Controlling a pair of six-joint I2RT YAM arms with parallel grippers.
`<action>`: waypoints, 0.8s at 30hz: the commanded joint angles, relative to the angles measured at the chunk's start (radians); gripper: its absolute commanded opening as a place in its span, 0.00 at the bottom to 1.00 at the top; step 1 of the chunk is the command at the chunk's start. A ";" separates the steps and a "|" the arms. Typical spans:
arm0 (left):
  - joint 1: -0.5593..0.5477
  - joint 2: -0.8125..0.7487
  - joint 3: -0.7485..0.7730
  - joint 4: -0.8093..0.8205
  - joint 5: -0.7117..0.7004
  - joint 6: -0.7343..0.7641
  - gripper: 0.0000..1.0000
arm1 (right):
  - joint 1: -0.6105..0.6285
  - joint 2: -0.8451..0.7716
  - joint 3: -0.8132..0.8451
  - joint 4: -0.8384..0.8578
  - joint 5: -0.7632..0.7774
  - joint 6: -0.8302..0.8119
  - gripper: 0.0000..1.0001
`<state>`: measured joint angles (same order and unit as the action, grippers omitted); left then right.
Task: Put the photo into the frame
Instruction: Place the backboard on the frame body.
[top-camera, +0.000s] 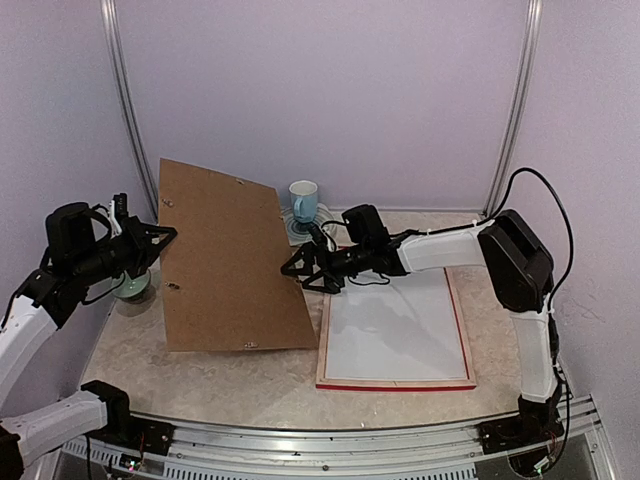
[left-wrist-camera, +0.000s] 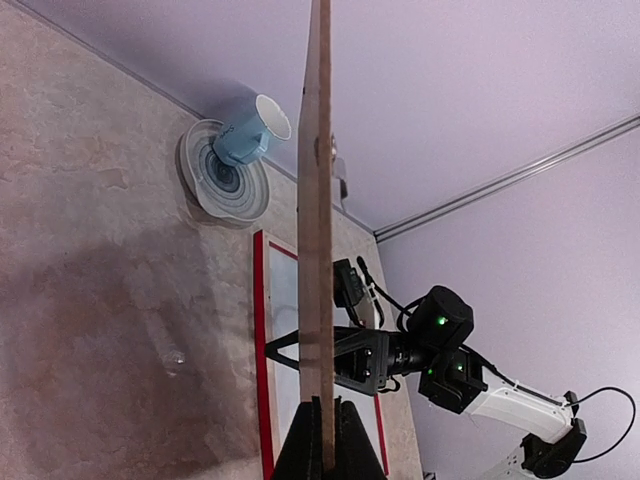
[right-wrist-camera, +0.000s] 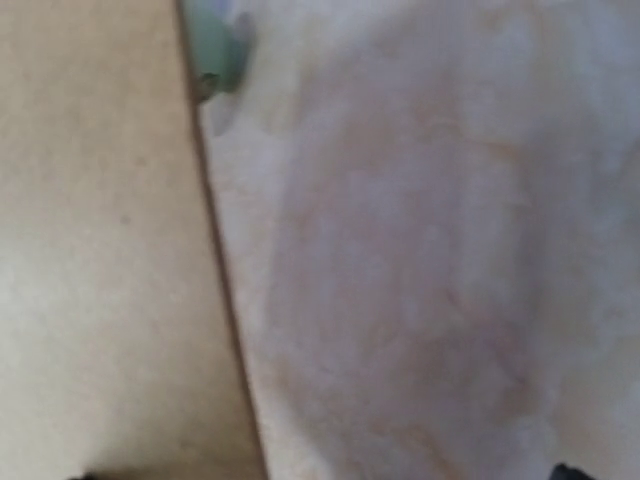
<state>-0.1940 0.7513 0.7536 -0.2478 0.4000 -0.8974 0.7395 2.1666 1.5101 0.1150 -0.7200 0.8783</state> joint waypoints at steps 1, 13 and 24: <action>0.001 -0.017 0.008 0.148 0.064 -0.036 0.00 | -0.019 -0.042 -0.066 0.162 -0.075 0.068 0.99; -0.020 -0.007 -0.067 0.231 0.092 -0.071 0.00 | -0.026 -0.026 -0.101 0.396 -0.154 0.208 0.99; -0.082 0.066 -0.130 0.348 0.081 -0.081 0.00 | -0.047 -0.093 -0.212 0.455 -0.178 0.232 0.99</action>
<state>-0.2607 0.8074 0.6338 -0.0525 0.4633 -0.9581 0.7155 2.1403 1.3628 0.5068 -0.8692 1.0885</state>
